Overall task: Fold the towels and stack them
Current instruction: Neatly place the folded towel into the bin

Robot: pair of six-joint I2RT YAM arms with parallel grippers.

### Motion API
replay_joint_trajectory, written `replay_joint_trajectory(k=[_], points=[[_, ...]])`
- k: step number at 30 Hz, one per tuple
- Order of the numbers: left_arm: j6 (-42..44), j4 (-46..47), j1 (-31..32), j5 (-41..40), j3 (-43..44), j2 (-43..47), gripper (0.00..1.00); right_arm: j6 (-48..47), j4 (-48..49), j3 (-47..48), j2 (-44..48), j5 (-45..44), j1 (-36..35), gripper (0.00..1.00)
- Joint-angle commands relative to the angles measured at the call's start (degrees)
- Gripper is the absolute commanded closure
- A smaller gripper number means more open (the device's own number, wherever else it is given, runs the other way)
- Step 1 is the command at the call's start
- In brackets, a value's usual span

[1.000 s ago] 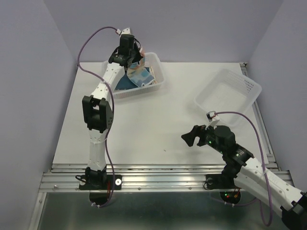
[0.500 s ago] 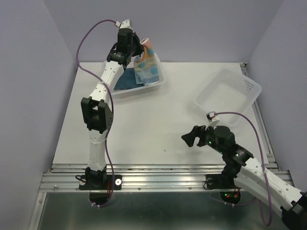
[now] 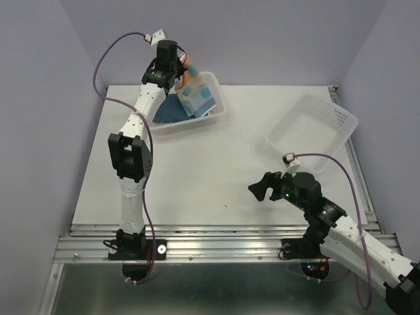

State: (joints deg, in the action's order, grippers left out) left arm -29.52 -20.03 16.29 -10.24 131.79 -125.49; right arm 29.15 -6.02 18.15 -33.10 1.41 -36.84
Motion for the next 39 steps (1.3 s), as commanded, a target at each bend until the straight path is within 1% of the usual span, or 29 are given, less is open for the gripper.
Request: replay_joint_trajectory(k=[1,4,5,6,9,12,17,20,24,27,30,31,32,34,35,36,37,38,39], points=[[-3.17,-2.89,-2.49,-7.95,-1.18,6.13,1.00,-0.32,1.80,-0.75,-0.56,-1.06,-0.42,0.00],[-4.93,-5.80,-2.85,-12.95,-3.02,7.54,1.00,-0.32,1.89,-0.75,-1.00,-1.06,-0.42,0.00],[-6.94,-6.77,-3.28,-15.40,-3.46,7.89,1.00,-0.32,2.06,-0.75,-1.00,-1.06,-0.43,0.00],[-7.39,-8.34,-3.63,-15.86,-4.16,8.59,1.00,-0.32,1.98,-0.75,-1.09,-1.06,-0.43,0.00],[-8.89,-10.63,-5.22,-15.60,-6.09,9.73,1.00,-0.41,2.15,-0.75,-1.44,-1.06,-0.34,0.00],[-9.33,-10.82,-5.66,-16.30,-9.25,10.70,1.00,-0.41,2.07,-0.66,-1.61,-1.06,-0.34,0.00],[-10.38,-14.15,-6.80,-17.62,-10.06,10.71,1.00,-0.41,2.24,-0.66,-1.96,-0.88,-0.42,0.00],[-10.30,-15.38,-8.03,-16.49,-10.93,10.44,1.00,-0.41,2.42,-0.66,-2.40,-0.44,-0.43,0.00],[-8.98,-14.87,-8.47,-14.90,-13.65,10.97,1.00,-0.49,3.47,-0.57,-3.02,0.34,-0.43,0.00],[-7.41,-13.38,-8.47,-13.93,-16.20,11.32,1.00,-0.93,5.49,1.26,-5.73,2.98,-0.43,0.00],[-6.70,-12.49,-8.65,-14.54,-18.66,12.46,1.00,-0.23,7.69,7.49,-12.40,2.81,-0.43,0.00],[-6.69,-12.40,-8.73,-14.81,-19.80,12.73,1.00,-0.40,8.82,11.08,-14.51,3.16,-0.43,0.00],[-6.61,-11.62,-9.00,-14.90,-20.51,13.42,1.00,-0.84,9.62,13.29,-19.67,3.86,-0.43,0.00],[-5.91,-10.21,-9.35,-14.46,-23.05,14.39,1.00,-1.63,11.29,17.68,-25.23,3.60,-0.43,0.00],[-5.38,-9.33,-9.44,-13.76,-23.94,14.83,1.00,-3.29,11.29,23.88,-28.04,3.34,-0.51,0.00],[-4.94,-8.11,-9.79,-13.58,-25.25,15.62,1.00,-4.00,11.12,26.99,-34.16,2.90,-0.51,0.00],[-4.59,-7.57,-9.88,-13.49,-25.78,15.89,1.00,-4.71,10.34,30.50,-37.01,2.11,-0.43,0.00],[-3.63,-7.04,-9.97,-13.23,-26.14,16.07,1.00,-6.71,9.72,36.63,-39.73,1.24,-0.51,0.00],[-3.53,-6.69,-10.14,-13.14,-26.49,16.42,1.00,-7.78,9.37,40.00,-45.59,0.53,-0.51,0.00]])
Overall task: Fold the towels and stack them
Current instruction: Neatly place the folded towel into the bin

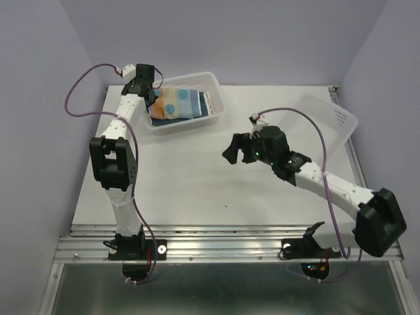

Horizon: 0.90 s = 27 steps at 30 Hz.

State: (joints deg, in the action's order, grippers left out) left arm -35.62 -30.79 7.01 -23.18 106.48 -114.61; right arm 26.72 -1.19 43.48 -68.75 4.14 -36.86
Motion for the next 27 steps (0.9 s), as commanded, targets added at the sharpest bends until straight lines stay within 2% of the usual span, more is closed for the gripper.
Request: replay_joint_trajectory(k=[1,8,9,12,13,17,22,27], points=[[2.74,4.59,-1.37,0.24,-1.62,5.53,1.00,-6.06,4.44,17.40,-12.61,-3.17,-0.58,0.00],[3.36,9.34,-2.43,4.99,-5.05,6.85,1.00,-12.91,-0.65,44.73,-37.14,-6.68,-0.58,0.00],[3.45,9.51,-2.52,5.16,-5.05,6.68,1.00,-13.10,-1.26,49.46,-39.68,-7.30,-0.67,0.01],[3.80,9.60,-2.61,5.51,-4.96,6.15,1.00,-14.67,-1.62,55.46,-47.51,-6.70,-0.67,0.05],[3.80,9.78,-2.70,5.69,-4.88,5.89,1.00,-15.03,-1.71,58.96,-49.36,-6.26,-0.67,0.10],[3.98,9.87,-2.70,6.30,-4.52,5.10,1.00,-16.08,-6.18,69.68,-58.85,-5.82,-0.67,0.14],[4.15,10.48,-2.87,6.83,-4.96,4.57,1.00,-16.53,-7.07,75.95,-65.98,-4.85,-0.58,0.27],[4.33,10.92,-3.05,7.62,-5.31,4.13,1.00,-14.95,-4.79,74.73,-66.51,-2.65,-0.67,0.36]])
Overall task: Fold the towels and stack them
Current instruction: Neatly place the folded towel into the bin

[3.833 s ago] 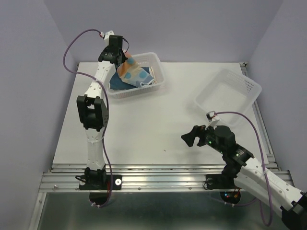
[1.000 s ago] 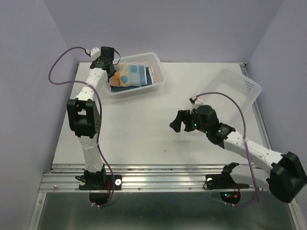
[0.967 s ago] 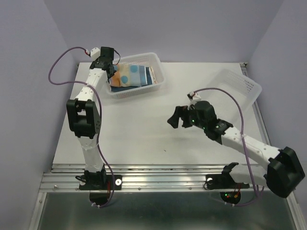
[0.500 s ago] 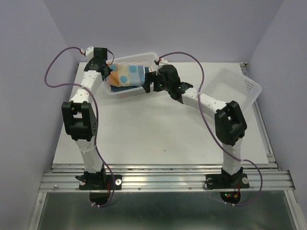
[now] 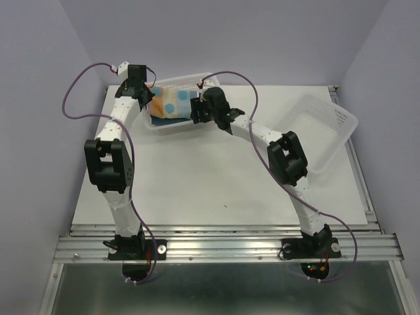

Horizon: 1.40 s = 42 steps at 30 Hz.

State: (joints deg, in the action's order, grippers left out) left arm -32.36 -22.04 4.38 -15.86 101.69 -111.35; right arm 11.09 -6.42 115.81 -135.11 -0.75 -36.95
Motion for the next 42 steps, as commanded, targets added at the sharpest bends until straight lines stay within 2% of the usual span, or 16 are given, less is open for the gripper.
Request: replay_joint_trajectory(k=[1,4,14,16,18,22,23,25,32,42], points=[[0.98,2.09,-0.43,0.30,-0.53,0.87,1.00,0.77,0.53,2.06,-0.16,2.42,-0.58,0.39],[0.90,2.27,-0.69,0.39,-0.79,0.78,1.00,1.04,1.75,1.09,0.02,4.18,-0.49,0.44],[1.16,2.62,-1.13,1.88,-0.70,0.87,1.00,2.18,-2.20,8.99,-5.69,4.18,-0.49,0.43],[1.25,2.62,-1.22,2.41,-0.53,0.78,1.00,2.27,-2.20,9.61,-6.30,3.05,-0.49,0.51],[1.33,2.71,-1.22,3.11,-0.44,0.78,1.00,2.62,-1.85,9.18,-5.61,1.99,-0.49,0.70],[1.77,3.40,-1.22,5.04,-0.35,1.39,1.00,2.36,-0.01,5.85,-2.89,1.11,-0.49,0.83],[1.95,3.32,-1.22,5.57,-0.35,1.57,1.00,2.09,1.13,5.14,-1.40,0.76,-0.58,0.93],[2.12,4.55,-1.22,7.76,-0.96,2.62,1.00,0.78,1.58,4.43,0.28,-1.79,-0.58,0.99],[2.21,7.45,-1.13,12.77,-1.58,4.82,1.00,-2.74,1.14,2.59,6.25,-5.13,-0.49,0.99],[1.95,12.63,-0.69,18.05,-5.18,7.11,1.00,-5.29,-1.06,1.09,8.19,-9.97,-0.32,0.99]])
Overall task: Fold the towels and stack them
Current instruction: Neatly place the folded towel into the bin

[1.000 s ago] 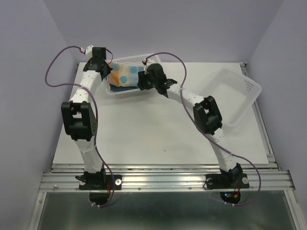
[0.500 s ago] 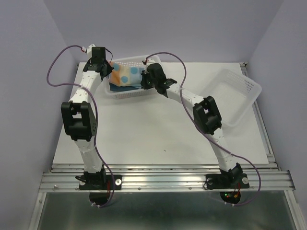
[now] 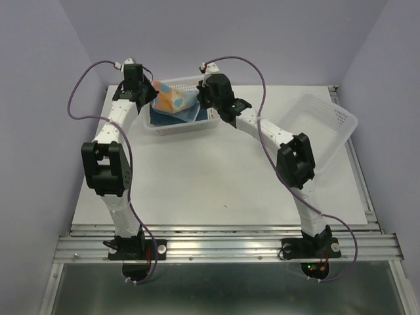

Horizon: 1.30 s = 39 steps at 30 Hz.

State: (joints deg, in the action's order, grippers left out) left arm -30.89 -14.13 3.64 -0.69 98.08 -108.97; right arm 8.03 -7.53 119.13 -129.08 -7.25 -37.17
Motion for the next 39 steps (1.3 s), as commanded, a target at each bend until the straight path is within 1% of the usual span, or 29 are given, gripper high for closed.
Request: replay_joint_trajectory(k=[1,2,3,4,5,7,9,12,13,14,16,17,19,20,21,22,24,26,28,30,37,39], points=[[0.48,4.81,0.05,2.54,-1.93,4.90,1.00,-2.41,0.06,-2.76,2.25,-3.04,-0.10,0.99],[0.48,4.64,-0.03,1.75,-1.76,4.82,1.00,-2.41,-0.03,-2.94,2.25,-2.17,-0.18,0.99],[0.48,4.29,-0.04,-1.48,-1.58,4.73,1.00,-2.23,-0.12,-3.20,2.08,-1.03,-0.10,0.99],[0.83,3.50,-0.04,-2.73,-1.23,4.64,1.00,-2.23,-0.29,-3.55,1.81,2.20,-0.10,0.99],[1.01,3.06,-0.04,-3.87,-0.62,4.47,1.00,-1.97,-0.21,-3.99,1.55,3.02,-0.10,0.99],[1.10,2.62,-0.04,-4.85,-0.52,3.85,1.00,-1.35,-0.12,-4.35,0.67,3.90,-0.10,0.99],[0.84,2.70,-0.04,-4.24,-0.79,3.15,1.00,-1.61,-0.55,-3.73,-0.55,1.64,-0.10,0.98],[1.01,1.92,-0.21,-5.98,-0.70,1.48,1.00,-2.23,-2.57,-1.46,-2.23,2.41,0.08,0.94],[1.27,1.57,-0.47,-6.43,-0.35,0.52,1.00,-2.14,-2.32,-1.45,-3.10,3.37,0.08,0.85],[1.54,1.48,-0.65,-6.69,0.00,0.08,1.00,-2.06,-2.05,-1.53,-3.46,3.81,0.08,0.80],[2.50,-0.10,-0.91,-7.40,1.23,-1.59,1.00,-1.62,-2.05,-1.45,-4.51,4.35,0.08,0.73],[3.55,-1.06,-1.26,-6.44,3.23,-2.29,1.00,-1.53,-2.14,-1.27,-4.87,4.26,0.08,0.64],[4.61,-4.14,-1.27,-4.94,6.48,-4.58,1.00,-1.27,-2.23,-0.83,-5.22,2.77,0.08,0.61],[5.05,-5.02,-1.27,-3.37,7.29,-5.20,0.97,-1.26,-2.14,-0.66,-5.13,2.33,0.16,0.61],[5.23,-5.73,-1.27,-2.83,7.73,-5.64,0.91,-1.18,-2.23,-0.39,-4.96,1.80,0.25,0.65],[5.40,-6.43,-1.27,-2.74,7.82,-5.90,0.79,-1.00,-2.23,-0.04,-4.87,1.19,0.25,0.70],[5.32,-6.87,-1.35,-2.74,7.39,-5.38,0.59,-0.30,-2.05,0.05,-4.08,0.39,0.60,0.79],[5.32,-7.23,-1.35,-2.74,6.77,-4.59,0.51,-0.30,-2.23,0.40,-3.64,-0.48,0.87,0.85],[5.32,-7.32,-1.35,-2.65,6.07,-3.36,0.42,-1.17,-2.58,0.84,-3.64,-1.63,1.04,0.86],[5.58,-7.58,-1.35,-2.83,5.80,-1.52,0.40,-1.70,-3.63,1.98,-3.99,-2.07,1.48,0.86],[6.02,-8.46,-1.35,-3.18,3.70,3.93,0.39,-1.18,-6.18,2.78,-3.20,-2.87,4.29,0.88],[5.93,-9.07,-1.35,-3.09,3.52,4.38,0.32,-1.44,-6.27,2.25,-2.76,-1.64,4.47,0.87]])
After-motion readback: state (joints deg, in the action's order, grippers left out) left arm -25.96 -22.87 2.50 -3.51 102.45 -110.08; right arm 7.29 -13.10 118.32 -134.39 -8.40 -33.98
